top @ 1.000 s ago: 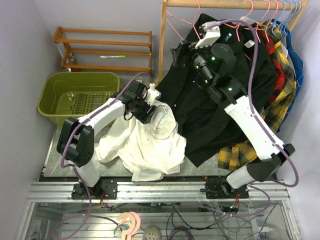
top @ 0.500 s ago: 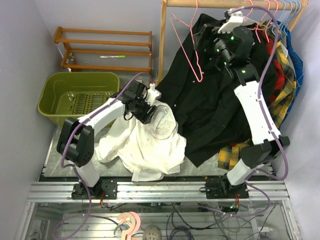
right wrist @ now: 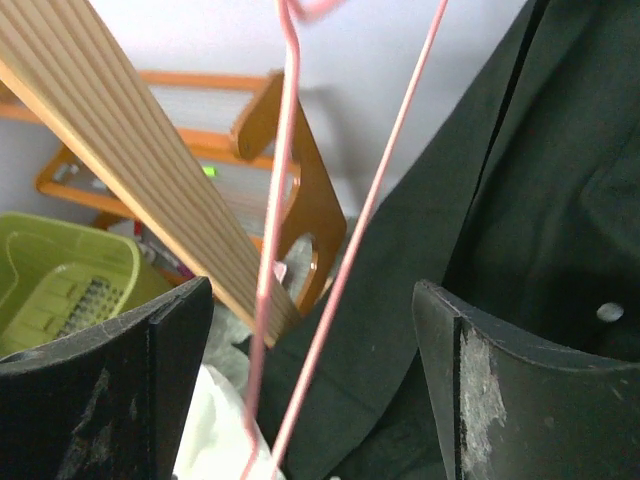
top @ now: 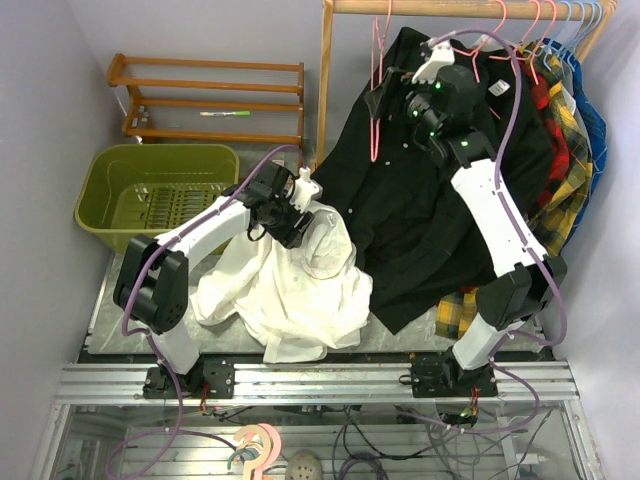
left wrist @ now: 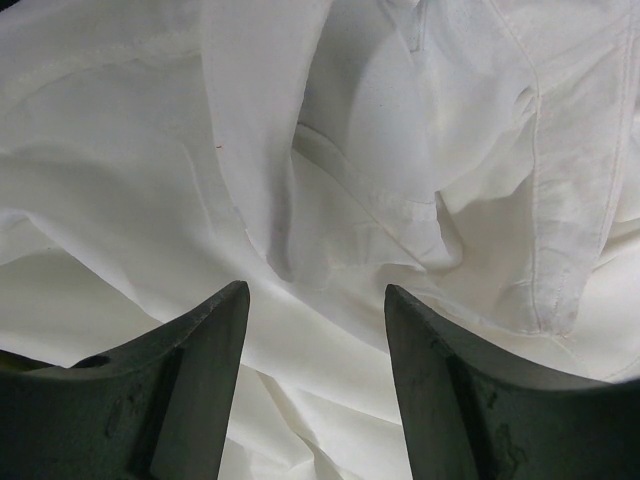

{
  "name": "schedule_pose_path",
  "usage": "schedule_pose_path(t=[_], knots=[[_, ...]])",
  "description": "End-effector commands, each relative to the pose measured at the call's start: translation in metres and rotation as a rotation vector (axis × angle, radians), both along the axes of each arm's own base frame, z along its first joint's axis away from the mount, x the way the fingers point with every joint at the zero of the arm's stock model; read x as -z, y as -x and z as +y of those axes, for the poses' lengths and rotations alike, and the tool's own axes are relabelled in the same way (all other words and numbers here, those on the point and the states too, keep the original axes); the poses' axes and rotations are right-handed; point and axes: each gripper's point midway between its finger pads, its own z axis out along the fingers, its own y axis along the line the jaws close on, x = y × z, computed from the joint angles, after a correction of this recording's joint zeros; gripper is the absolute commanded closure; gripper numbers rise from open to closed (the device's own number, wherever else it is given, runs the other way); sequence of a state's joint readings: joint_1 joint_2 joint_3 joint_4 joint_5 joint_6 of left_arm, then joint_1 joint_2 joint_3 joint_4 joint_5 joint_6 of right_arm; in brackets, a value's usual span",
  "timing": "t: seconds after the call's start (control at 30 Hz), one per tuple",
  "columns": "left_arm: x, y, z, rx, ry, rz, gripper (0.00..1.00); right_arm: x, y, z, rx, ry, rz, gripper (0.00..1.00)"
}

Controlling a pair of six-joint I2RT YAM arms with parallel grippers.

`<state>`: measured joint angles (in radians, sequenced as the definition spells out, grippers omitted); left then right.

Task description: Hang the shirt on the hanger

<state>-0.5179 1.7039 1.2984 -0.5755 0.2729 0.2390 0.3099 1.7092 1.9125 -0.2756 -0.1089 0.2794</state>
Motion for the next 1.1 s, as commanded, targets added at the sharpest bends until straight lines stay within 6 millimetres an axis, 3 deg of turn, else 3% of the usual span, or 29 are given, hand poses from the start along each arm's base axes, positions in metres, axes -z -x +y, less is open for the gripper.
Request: schedule_pose_path(t=[0.0,0.17,0.3,0.4,0.5,0.77,1.07], knots=[[-0.002,0.001,-0.002,0.011,0.004,-0.001,0.32,0.024,0.007,0.011,0.028,0.029,0.033,0.22],[-0.001,0.001,-0.003,0.012,0.004,0.006,0.32,0.036,0.001,0.023,0.025,0.049,0.053,0.34],[-0.002,0.0,-0.001,0.01,0.0,0.0,0.32,0.029,-0.001,0.033,0.011,0.044,0.037,0.69],[-0.003,0.0,0.001,0.006,-0.005,-0.007,0.32,0.023,0.002,0.031,0.014,0.037,0.024,0.8],[-0.003,-0.001,0.004,-0.005,-0.017,-0.025,0.32,0.017,0.008,0.025,0.031,0.038,0.009,1.0],[-0.021,-0.008,0.006,-0.055,0.029,-0.086,0.35,-0.013,0.023,0.014,0.043,0.067,-0.046,1.0],[-0.016,-0.013,0.0,-0.072,0.123,0.0,0.39,-0.046,0.041,0.006,0.044,0.053,-0.111,1.0]])
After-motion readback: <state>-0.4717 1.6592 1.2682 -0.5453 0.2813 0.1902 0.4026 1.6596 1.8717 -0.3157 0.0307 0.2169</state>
